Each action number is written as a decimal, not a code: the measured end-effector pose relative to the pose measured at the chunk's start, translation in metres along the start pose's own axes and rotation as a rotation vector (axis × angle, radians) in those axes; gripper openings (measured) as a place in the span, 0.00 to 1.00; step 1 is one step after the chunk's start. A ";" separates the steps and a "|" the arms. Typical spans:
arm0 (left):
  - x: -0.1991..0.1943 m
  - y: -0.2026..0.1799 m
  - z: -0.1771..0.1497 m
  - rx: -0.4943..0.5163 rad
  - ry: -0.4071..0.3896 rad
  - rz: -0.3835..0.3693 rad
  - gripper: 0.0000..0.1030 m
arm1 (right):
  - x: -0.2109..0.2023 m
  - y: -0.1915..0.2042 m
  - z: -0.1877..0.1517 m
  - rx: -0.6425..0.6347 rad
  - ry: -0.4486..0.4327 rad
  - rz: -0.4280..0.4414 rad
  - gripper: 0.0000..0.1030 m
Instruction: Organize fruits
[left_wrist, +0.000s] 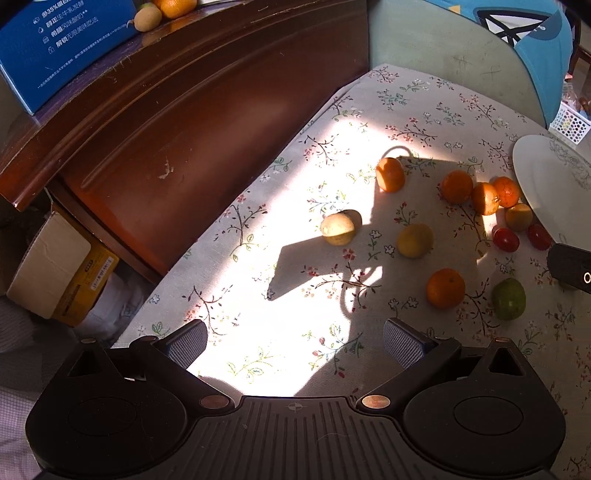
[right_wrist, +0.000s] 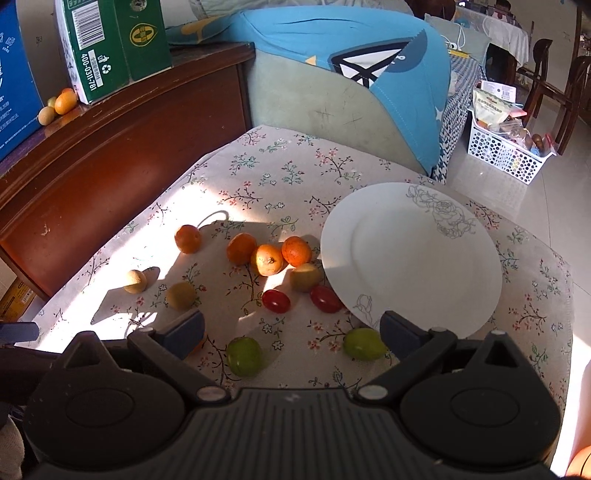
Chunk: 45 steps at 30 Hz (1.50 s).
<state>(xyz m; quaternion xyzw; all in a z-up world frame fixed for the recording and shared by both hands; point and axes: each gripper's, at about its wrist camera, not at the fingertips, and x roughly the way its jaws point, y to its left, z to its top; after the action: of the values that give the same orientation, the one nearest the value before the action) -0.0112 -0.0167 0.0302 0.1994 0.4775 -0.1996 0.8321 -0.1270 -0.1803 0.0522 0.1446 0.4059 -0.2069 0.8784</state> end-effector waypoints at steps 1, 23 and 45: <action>0.000 -0.002 0.000 0.002 0.000 -0.004 0.99 | 0.000 -0.001 0.000 0.004 0.002 -0.002 0.98; -0.016 -0.016 -0.031 -0.067 -0.017 -0.160 0.99 | -0.020 -0.017 -0.029 0.047 -0.014 -0.017 0.98; -0.030 -0.059 -0.051 -0.027 -0.066 -0.317 0.99 | -0.047 -0.059 -0.066 0.156 -0.054 -0.176 0.98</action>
<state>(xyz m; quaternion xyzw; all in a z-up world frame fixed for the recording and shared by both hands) -0.0924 -0.0359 0.0249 0.1036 0.4782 -0.3284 0.8079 -0.2263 -0.1924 0.0416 0.1706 0.3759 -0.3180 0.8535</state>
